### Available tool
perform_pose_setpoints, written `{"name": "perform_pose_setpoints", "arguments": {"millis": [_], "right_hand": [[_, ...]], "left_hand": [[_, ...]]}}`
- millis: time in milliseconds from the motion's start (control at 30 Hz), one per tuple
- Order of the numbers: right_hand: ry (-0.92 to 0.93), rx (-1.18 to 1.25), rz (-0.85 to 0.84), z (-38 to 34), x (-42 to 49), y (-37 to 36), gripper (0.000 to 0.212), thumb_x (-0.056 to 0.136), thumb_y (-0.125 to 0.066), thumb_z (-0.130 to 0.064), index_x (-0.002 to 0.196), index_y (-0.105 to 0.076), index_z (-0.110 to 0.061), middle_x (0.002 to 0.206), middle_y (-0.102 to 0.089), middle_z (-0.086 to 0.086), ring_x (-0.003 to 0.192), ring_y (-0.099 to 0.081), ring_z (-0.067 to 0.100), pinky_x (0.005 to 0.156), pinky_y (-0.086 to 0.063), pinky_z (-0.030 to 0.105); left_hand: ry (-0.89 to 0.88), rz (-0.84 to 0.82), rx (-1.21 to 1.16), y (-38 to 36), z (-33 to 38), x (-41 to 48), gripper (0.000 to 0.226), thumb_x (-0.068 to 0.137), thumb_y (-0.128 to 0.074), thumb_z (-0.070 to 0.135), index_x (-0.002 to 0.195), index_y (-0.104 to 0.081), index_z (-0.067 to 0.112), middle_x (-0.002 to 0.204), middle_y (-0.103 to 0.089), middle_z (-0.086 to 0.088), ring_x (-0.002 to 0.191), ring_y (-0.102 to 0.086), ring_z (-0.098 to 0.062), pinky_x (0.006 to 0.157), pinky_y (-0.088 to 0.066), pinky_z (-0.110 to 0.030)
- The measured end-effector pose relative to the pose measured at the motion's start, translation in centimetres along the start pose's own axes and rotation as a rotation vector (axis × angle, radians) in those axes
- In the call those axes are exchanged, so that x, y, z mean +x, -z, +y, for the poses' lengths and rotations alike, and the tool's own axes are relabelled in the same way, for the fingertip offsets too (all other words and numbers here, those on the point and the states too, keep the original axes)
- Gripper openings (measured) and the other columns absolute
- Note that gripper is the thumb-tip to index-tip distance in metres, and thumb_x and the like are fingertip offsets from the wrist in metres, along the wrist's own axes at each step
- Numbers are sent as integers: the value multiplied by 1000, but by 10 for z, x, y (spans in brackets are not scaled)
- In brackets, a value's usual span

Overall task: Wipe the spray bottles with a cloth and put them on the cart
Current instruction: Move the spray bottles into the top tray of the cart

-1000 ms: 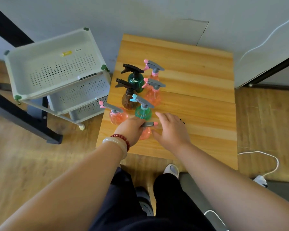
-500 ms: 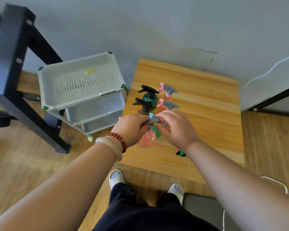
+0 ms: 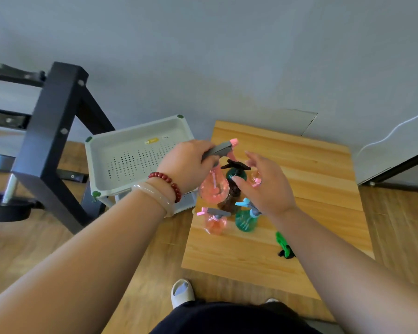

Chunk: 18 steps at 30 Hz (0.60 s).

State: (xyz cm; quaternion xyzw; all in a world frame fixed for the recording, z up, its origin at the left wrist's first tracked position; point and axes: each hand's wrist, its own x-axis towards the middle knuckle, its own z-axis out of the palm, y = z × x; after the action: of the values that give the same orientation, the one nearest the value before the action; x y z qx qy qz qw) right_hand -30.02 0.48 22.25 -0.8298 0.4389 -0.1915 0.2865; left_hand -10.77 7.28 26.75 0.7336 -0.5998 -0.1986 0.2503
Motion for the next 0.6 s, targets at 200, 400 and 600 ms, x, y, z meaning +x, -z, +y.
{"name": "perform_pose_setpoints", "arguments": {"millis": [200,400,600], "right_hand": [[-47,-152,-76,-16,37,-27,48,95,-59,-38,139,-52,-19,134,-57,-1,129,-46,17,104,-38,32],[18,-237,-200,-21,84,-42,46,98,-54,-34,140,-50,-17,138,-55,3,131,-44,21,105,-38,34],[110,-236,-314,-18,128,-60,41,99,-52,-29,138,-52,-15,136,-56,6,126,-48,23,98,-42,32]], "left_hand": [[36,47,66,17,-35,22,16,100,-51,21,96,-65,14,89,-61,-2,78,-55,-21,62,-41,-29],[172,105,101,20,-60,43,16,101,-50,21,97,-64,16,89,-59,2,76,-52,-18,67,-42,-31],[366,202,115,18,-85,63,16,101,-49,21,102,-64,14,91,-59,0,75,-51,-18,68,-39,-29]]}}
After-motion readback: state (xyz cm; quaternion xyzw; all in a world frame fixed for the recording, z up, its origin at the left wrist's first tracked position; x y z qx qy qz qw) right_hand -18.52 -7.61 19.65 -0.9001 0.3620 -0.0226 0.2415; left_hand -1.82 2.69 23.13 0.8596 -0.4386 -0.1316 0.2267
